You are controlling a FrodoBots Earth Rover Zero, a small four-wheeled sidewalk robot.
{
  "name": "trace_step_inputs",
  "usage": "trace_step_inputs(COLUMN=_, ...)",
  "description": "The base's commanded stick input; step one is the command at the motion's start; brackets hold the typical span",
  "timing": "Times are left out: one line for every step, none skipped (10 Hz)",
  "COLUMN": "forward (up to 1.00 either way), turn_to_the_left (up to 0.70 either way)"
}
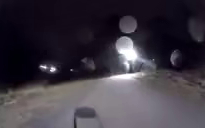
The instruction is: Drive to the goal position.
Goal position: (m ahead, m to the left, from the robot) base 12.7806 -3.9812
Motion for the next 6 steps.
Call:
trace_step_inputs(forward=1.00, turn_to_the_left=0.00)
trace_step_inputs(forward=1.00, turn_to_the_left=0.00)
trace_step_inputs(forward=1.00, turn_to_the_left=0.00)
trace_step_inputs(forward=1.00, turn_to_the_left=0.00)
trace_step_inputs(forward=1.00, turn_to_the_left=0.00)
trace_step_inputs(forward=1.00, turn_to_the_left=0.00)
